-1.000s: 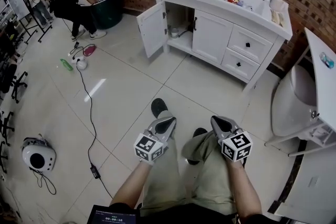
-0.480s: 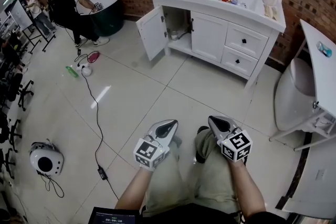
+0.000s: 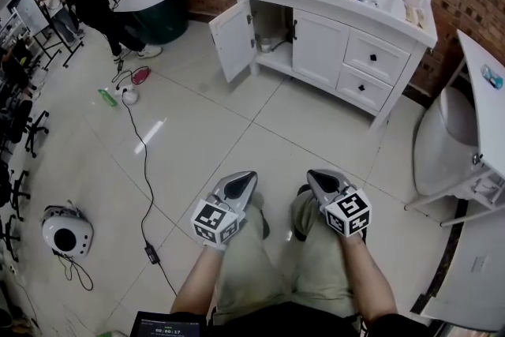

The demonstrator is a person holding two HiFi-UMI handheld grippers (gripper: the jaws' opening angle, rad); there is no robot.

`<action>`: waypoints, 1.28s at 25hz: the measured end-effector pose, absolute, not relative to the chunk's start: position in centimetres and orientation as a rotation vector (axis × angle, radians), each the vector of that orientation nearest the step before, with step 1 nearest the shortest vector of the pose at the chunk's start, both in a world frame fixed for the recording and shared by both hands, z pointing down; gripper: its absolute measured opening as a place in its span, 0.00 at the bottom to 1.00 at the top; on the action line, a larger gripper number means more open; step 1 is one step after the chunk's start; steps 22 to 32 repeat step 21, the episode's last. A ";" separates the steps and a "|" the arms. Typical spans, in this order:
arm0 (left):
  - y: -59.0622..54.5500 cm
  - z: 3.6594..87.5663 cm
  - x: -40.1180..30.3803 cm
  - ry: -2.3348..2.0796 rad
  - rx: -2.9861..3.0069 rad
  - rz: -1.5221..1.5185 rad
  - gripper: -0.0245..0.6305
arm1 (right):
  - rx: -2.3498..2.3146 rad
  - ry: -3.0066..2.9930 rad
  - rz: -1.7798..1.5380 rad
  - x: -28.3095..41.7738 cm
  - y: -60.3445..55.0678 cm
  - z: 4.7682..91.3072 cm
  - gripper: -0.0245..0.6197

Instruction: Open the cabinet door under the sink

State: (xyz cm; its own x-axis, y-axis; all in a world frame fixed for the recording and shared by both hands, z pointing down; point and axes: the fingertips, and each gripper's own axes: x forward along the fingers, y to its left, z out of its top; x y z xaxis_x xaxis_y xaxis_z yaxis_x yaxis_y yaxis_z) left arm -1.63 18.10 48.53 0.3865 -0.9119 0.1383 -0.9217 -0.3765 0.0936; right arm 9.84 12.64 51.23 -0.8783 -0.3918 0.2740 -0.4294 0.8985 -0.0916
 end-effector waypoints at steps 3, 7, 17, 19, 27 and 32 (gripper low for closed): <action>18.2 48.7 -1.7 -1.655 2.481 0.100 0.06 | 0.616 -2.806 0.216 9.6 12.8 51.5 0.02; 18.2 48.7 -1.8 -1.656 2.482 0.091 0.06 | 0.617 -2.797 0.209 9.4 12.7 51.6 0.02; 18.1 48.6 -2.1 -1.658 2.481 0.083 0.06 | 0.622 -2.794 0.216 9.5 12.5 51.6 0.02; 18.1 48.6 -2.1 -1.660 2.479 0.081 0.06 | 0.621 -2.794 0.214 9.5 12.5 51.6 0.02; 18.2 48.6 -2.1 -1.661 2.478 0.079 0.06 | 0.620 -2.792 0.212 9.5 12.5 51.6 0.02; 18.2 48.6 -2.1 -1.661 2.478 0.079 0.06 | 0.620 -2.792 0.212 9.5 12.5 51.6 0.02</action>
